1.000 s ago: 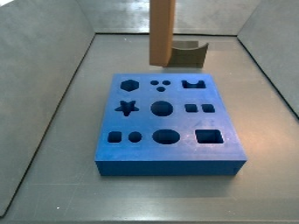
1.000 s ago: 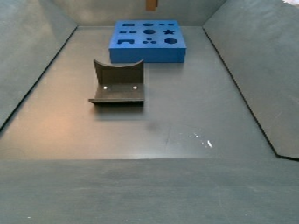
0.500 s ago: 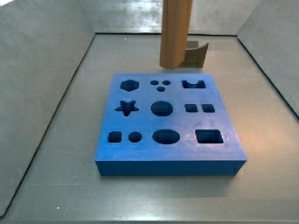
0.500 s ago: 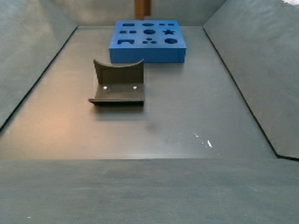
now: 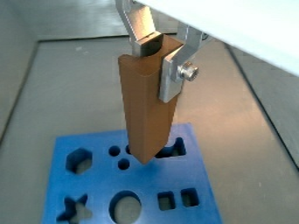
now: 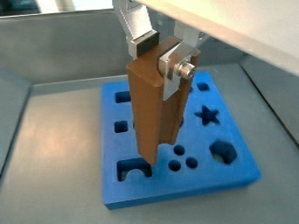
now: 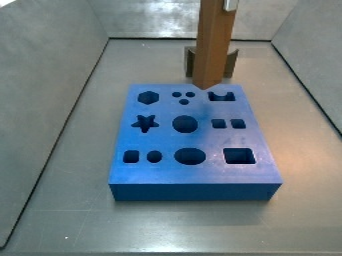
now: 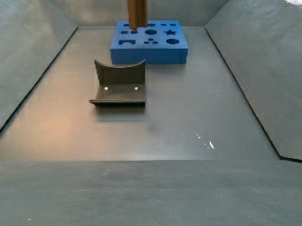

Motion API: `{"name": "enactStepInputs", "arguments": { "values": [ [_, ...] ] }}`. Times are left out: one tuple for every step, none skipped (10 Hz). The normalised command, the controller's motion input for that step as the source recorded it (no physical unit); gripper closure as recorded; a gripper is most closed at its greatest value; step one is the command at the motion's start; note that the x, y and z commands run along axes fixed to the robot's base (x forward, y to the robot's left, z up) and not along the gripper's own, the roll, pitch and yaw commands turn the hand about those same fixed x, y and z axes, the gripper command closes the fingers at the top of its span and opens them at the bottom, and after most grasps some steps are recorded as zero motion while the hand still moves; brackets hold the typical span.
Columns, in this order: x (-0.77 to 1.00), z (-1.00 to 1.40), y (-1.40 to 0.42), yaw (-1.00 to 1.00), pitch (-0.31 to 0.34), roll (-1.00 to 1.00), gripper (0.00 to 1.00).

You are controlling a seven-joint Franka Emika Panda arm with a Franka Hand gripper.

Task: Insert the arch object.

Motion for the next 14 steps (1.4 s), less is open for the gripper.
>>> {"name": "enactStepInputs", "arguments": {
  "values": [
    [0.07,-0.13,0.0,-0.96,-0.044,0.18,1.0],
    [0.07,-0.1,0.0,-0.95,-0.047,0.2,1.0],
    [0.08,-0.09,0.0,-0.95,-0.054,0.19,1.0],
    [0.08,-0.08,0.0,-0.95,-0.054,0.19,1.0],
    [0.13,-0.05,0.0,-0.91,-0.047,0.2,1.0],
    [0.08,-0.07,0.0,-0.91,-0.027,0.21,1.0],
    [0.05,-0.03,0.0,-0.93,-0.026,0.19,1.0],
    [0.25,0.0,0.0,-0.81,-0.034,0.15,1.0],
    [0.31,-0.18,-0.03,-0.78,-0.02,0.06,1.0],
    [0.46,-0.24,-0.08,-0.64,0.0,0.04,1.0],
    [0.45,-0.12,-0.11,-0.53,0.026,0.03,1.0],
    [0.0,-0.04,-0.15,0.0,0.027,0.08,1.0],
    [0.07,-0.09,0.0,0.0,0.06,0.08,1.0],
    [0.18,-0.23,-0.02,0.05,0.073,0.07,1.0]
  ]
}}
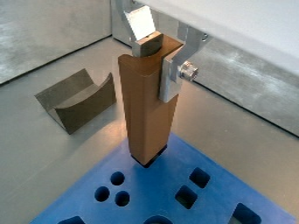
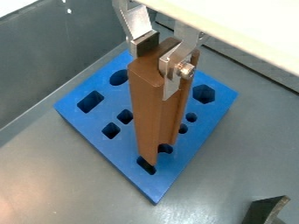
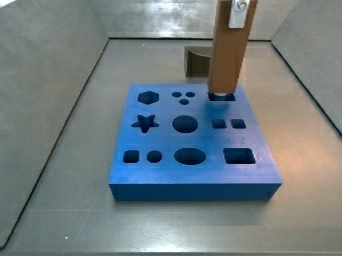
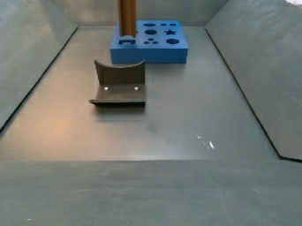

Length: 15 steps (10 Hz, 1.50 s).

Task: Insert the arch object.

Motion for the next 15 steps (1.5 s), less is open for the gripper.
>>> {"name": "enactStepInputs", "arguments": {
  "values": [
    [0.14,-0.24,0.0,0.06,0.084,0.05,1.0],
    [0.09,-0.16,0.02,0.05,0.076,0.04,1.0],
    [0.08,-0.16,0.0,0.04,0.059,0.02,1.0],
    [0.06,-0.18,0.02,0.03,0.054,0.02,1.0],
    [0.05,-0.19,0.05,0.0,0.056,0.02,1.0],
    [0.09,-0.21,0.04,0.0,0.057,0.0,1.0],
    [0.19,-0.23,0.03,0.0,0.059,0.0,1.0],
    [0.28,-0.23,0.0,0.0,0.069,0.0,1.0],
    [0.22,-0.18,0.0,-0.03,0.036,-0.03,1.0],
    [0.12,-0.15,0.0,-0.05,0.0,-0.06,1.0],
    [0.1,-0.17,0.0,-0.04,0.0,-0.08,1.0],
    [0.0,-0.23,0.0,-0.02,0.007,-0.03,1.0],
    [0.0,-0.23,0.04,0.0,0.026,0.0,1.0],
    [0.0,-0.23,0.09,0.0,0.026,0.0,1.0],
    [0.0,-0.26,0.11,-0.03,0.019,0.0,1.0]
  ]
}}
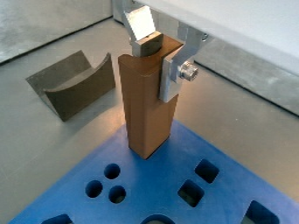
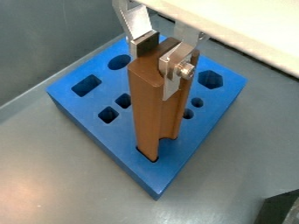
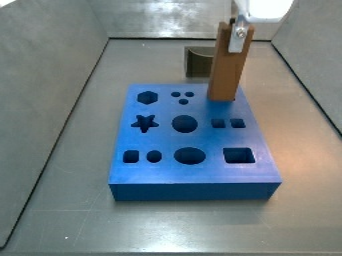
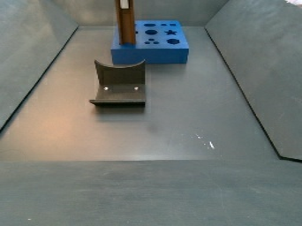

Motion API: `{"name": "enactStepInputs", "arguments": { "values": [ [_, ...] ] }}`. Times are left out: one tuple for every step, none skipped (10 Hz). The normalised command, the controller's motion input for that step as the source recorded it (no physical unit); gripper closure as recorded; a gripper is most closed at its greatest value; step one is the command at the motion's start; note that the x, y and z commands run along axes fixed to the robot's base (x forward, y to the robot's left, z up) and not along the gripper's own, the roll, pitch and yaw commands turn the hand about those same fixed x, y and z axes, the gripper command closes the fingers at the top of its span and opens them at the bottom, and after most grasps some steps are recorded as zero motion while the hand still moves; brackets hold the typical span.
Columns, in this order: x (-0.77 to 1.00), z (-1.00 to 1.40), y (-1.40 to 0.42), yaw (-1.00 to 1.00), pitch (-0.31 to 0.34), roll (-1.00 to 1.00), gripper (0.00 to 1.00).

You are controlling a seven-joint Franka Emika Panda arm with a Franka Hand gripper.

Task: Insert the arch object.

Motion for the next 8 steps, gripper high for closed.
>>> {"name": "enactStepInputs", "arguments": {
  "values": [
    [0.0,-0.3,0.11,-0.04,0.006,0.0,1.0],
    [0.0,-0.35,0.14,-0.06,0.007,-0.01,1.0],
    [0.0,-0.38,0.2,-0.08,0.0,-0.05,1.0],
    [0.0,-0.39,0.23,-0.08,0.0,-0.08,1.0],
    [0.0,-0.34,0.24,-0.07,0.0,-0.11,1.0],
    [0.0,-0.31,0.2,-0.05,0.0,-0.09,1.0],
    [0.0,-0.02,0.0,0.0,-0.031,-0.07,1.0],
    [0.0,0.0,0.0,0.0,0.0,0.0,1.0]
  ]
}}
